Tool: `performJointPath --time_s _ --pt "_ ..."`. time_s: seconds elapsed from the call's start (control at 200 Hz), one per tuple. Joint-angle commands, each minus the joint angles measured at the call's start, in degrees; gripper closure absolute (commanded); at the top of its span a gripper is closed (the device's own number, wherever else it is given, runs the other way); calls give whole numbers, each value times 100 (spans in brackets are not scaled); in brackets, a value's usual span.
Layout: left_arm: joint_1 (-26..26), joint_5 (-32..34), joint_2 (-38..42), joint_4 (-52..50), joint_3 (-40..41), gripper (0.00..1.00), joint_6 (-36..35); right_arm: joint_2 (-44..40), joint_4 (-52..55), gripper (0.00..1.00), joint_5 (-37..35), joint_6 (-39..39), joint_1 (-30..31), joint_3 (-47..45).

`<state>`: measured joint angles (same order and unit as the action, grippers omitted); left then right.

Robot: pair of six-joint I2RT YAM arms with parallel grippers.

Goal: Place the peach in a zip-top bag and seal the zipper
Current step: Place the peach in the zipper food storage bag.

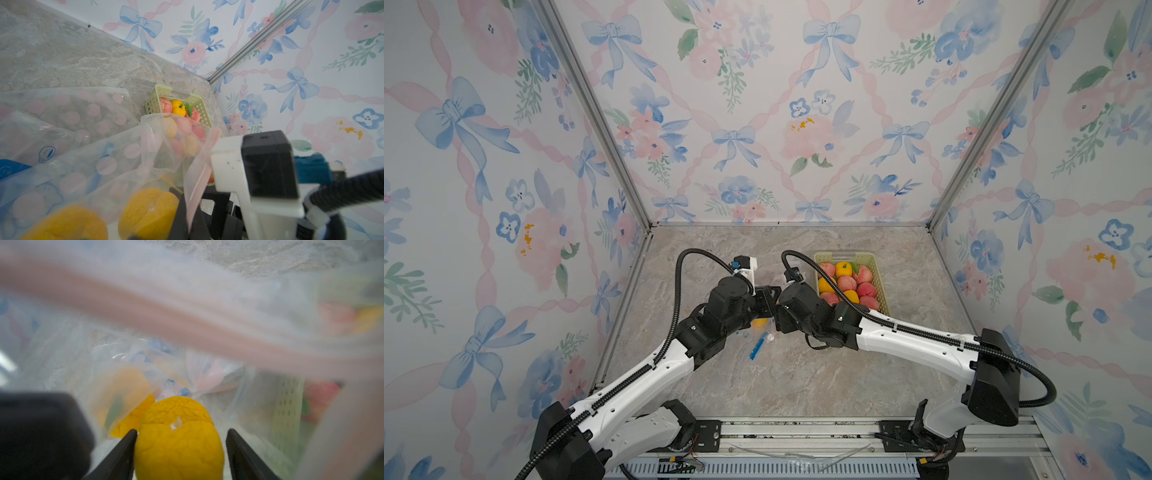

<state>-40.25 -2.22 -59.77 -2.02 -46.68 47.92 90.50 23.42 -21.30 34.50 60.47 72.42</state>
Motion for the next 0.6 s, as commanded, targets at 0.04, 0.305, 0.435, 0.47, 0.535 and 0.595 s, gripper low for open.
performJointPath --time_s 0.04,0.305,0.435,0.47,0.535,0.595 --pt "-27 110 -64 -108 -70 100 106 -334 -35 25 -7 74 33 41" --pt "-1 303 -295 -125 9 100 86 -1084 -178 27 31 354 103 -339" --pt "8 291 -390 -132 -27 100 70 -1389 -101 28 -225 480 131 -497" --pt "2 283 -397 -133 -27 100 83 -1453 -2 28 -358 556 120 -547" --pt "8 261 -401 -132 -18 100 103 -1532 190 30 -614 728 110 -636" --pt "10 249 -395 -107 8 100 134 -1569 261 30 -682 912 33 -733"
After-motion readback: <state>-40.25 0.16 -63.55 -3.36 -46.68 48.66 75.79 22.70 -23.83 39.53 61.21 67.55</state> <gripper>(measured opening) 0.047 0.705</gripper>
